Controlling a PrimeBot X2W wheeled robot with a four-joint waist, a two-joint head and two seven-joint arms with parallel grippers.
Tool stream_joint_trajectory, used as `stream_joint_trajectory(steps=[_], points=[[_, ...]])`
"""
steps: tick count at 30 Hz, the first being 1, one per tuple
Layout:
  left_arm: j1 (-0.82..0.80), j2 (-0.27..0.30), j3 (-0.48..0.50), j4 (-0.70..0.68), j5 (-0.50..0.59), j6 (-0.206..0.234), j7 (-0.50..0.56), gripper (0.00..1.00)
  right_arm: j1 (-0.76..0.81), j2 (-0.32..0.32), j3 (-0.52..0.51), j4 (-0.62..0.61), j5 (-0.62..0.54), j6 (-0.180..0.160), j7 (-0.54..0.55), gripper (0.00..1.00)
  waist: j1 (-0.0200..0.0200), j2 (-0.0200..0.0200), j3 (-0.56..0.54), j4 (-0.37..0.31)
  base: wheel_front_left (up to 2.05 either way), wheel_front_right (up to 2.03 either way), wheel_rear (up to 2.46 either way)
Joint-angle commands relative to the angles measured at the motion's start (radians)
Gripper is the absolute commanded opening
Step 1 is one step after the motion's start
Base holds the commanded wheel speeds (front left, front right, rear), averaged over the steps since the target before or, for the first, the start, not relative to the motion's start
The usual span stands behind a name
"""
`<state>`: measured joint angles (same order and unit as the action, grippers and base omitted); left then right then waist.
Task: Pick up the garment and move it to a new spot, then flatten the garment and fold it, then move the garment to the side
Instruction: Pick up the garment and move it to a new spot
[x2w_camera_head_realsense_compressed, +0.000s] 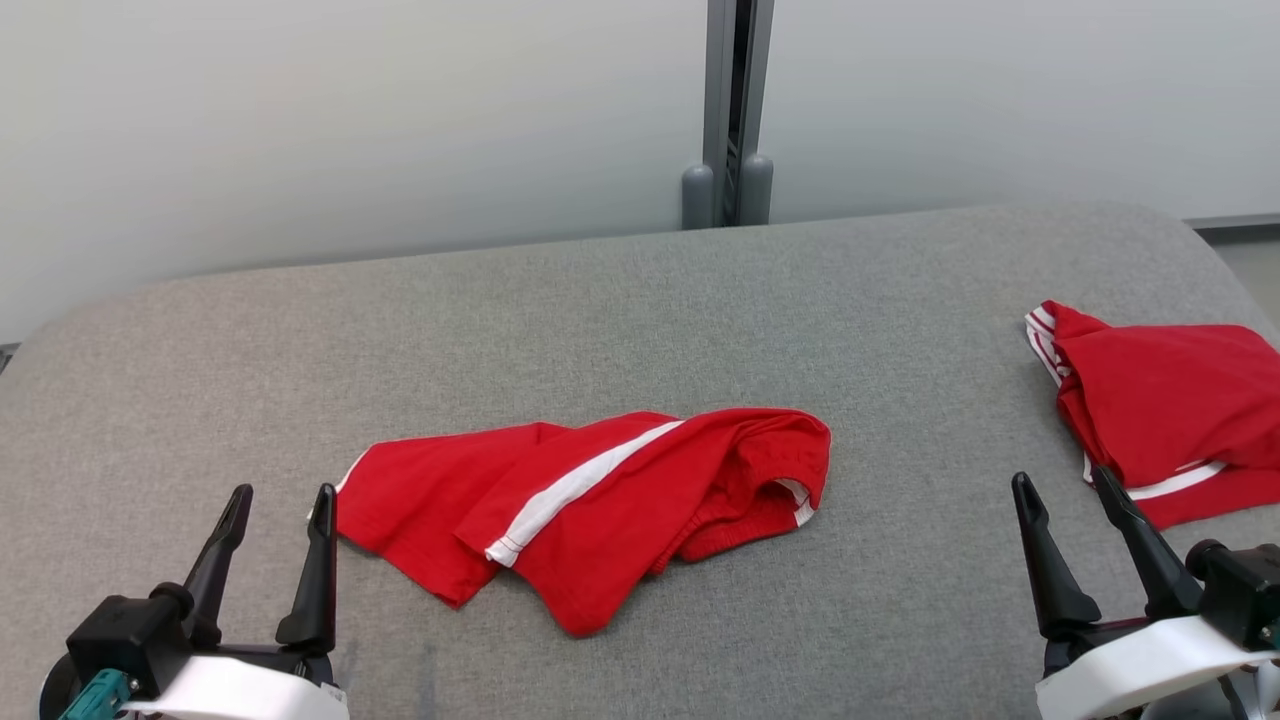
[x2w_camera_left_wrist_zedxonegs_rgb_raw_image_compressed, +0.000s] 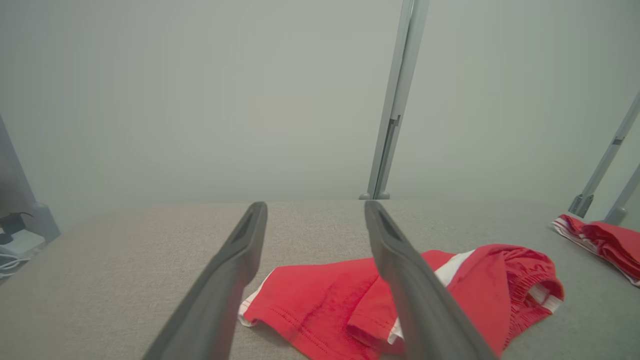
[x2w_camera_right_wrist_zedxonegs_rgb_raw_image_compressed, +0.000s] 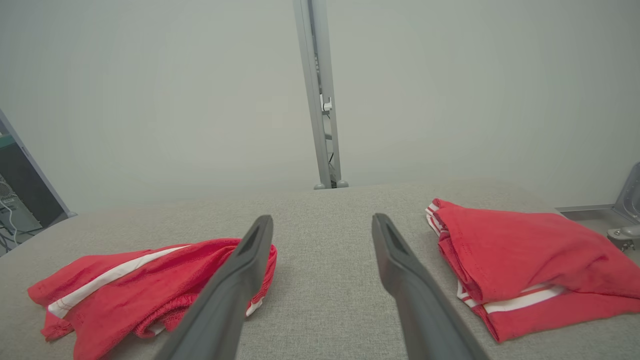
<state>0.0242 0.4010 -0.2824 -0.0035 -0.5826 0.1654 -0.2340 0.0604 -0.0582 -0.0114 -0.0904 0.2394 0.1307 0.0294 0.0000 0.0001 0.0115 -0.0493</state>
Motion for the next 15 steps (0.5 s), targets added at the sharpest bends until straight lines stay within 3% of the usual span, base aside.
stream_joint_trajectory(steps=[1,15], points=[[0.015,0.009,0.001,-0.014,-0.001,0.009,0.005,1.0,0.013,-0.006,-0.004,-0.01,-0.001,0.0,0.006,1.0,0.0,-0.0001,-0.017,0.005,0.0,0.0,0.0],[0.07,0.024,0.005,-0.055,-0.016,0.056,0.059,1.0,0.062,-0.005,0.0,-0.059,-0.01,0.0,0.03,1.0,0.0,-0.0001,-0.045,0.003,0.0,0.0,0.0]])
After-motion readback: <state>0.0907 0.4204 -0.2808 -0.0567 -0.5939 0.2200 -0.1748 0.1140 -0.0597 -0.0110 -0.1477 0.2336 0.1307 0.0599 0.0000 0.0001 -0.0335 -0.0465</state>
